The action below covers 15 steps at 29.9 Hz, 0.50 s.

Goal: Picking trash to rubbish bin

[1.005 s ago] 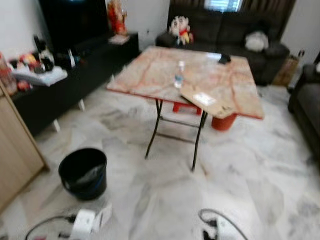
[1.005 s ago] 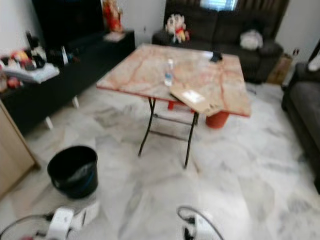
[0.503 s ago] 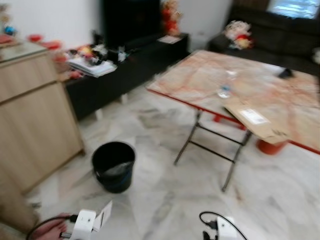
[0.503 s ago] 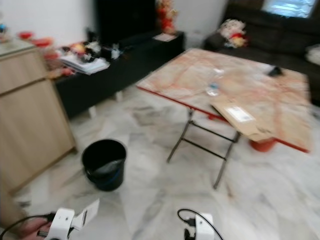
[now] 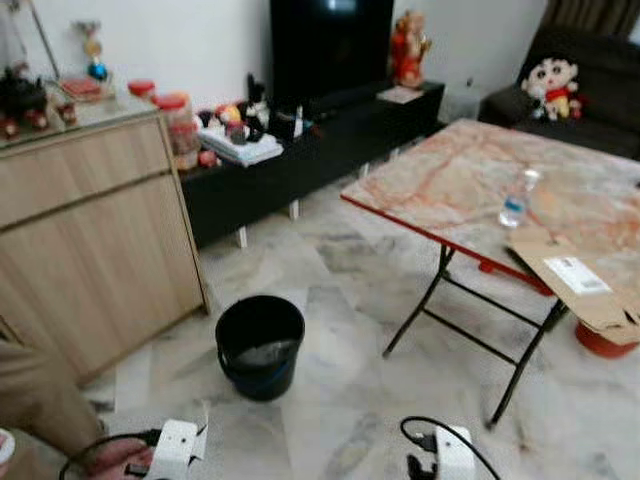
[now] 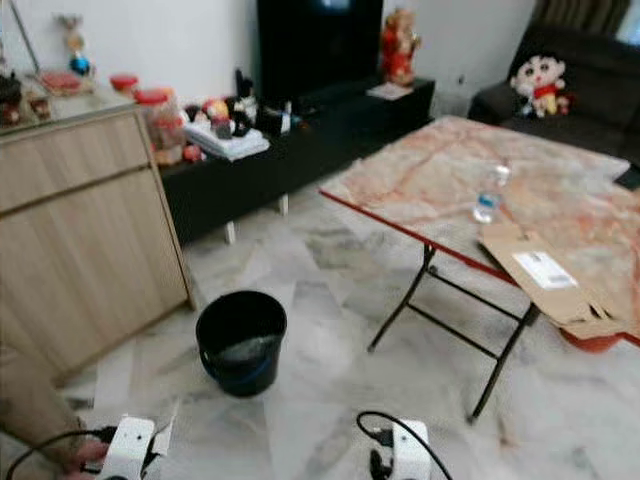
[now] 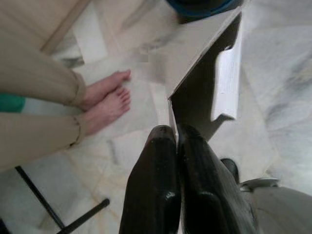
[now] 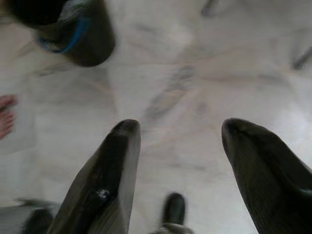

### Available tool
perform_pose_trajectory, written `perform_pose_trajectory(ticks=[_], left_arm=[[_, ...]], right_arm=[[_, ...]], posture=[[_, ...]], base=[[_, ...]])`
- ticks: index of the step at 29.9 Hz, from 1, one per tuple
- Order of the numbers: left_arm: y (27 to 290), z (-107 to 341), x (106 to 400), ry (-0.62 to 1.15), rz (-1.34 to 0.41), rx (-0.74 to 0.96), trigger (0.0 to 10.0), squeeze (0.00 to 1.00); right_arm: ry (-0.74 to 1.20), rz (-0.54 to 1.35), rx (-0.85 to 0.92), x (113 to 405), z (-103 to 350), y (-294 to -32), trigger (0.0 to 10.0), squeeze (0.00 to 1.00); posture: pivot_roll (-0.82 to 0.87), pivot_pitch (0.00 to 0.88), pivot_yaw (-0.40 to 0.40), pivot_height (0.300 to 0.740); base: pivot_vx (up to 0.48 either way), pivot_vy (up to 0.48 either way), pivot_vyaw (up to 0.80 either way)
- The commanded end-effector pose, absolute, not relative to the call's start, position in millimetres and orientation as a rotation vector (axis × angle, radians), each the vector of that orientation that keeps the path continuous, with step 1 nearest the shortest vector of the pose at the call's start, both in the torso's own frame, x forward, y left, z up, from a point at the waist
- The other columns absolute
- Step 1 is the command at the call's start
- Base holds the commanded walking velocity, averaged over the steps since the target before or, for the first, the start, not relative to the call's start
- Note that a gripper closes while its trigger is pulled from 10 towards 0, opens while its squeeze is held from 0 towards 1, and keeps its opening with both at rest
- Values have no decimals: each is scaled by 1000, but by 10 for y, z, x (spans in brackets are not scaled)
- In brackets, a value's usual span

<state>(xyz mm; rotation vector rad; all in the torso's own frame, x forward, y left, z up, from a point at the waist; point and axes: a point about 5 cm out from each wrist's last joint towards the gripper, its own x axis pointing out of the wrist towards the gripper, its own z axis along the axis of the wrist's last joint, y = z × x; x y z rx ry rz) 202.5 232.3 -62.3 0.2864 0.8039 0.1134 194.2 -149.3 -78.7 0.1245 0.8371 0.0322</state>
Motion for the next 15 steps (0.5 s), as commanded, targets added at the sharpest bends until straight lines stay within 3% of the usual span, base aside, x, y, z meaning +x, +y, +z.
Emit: perform_pose_trajectory(ticks=[1, 5, 9, 15], left_arm=[[2298, -608, 2058, 785, 120, 279, 10000, 0], [2298, -611, 2052, 786, 123, 278, 10000, 0], [2301, -611, 2049, 786, 126, 277, 10000, 0], [2305, -610, 2049, 784, 129, 277, 10000, 0]], right_arm=[[835, 25, 100, 1960, -776, -1562, 10000, 0], [827, 32, 90, 1972, -768, -1561, 10000, 0], [819, 16, 97, 1985, -760, -1570, 10000, 0], [816, 10, 107, 2000, -752, -1576, 10000, 0]], posture=[[147, 0, -53, 740], [154, 0, -58, 740], [154, 0, -58, 740], [154, 0, -58, 740]], base=[[296, 0, 0], [295, 0, 0], [292, 0, 781], [292, 0, 0]])
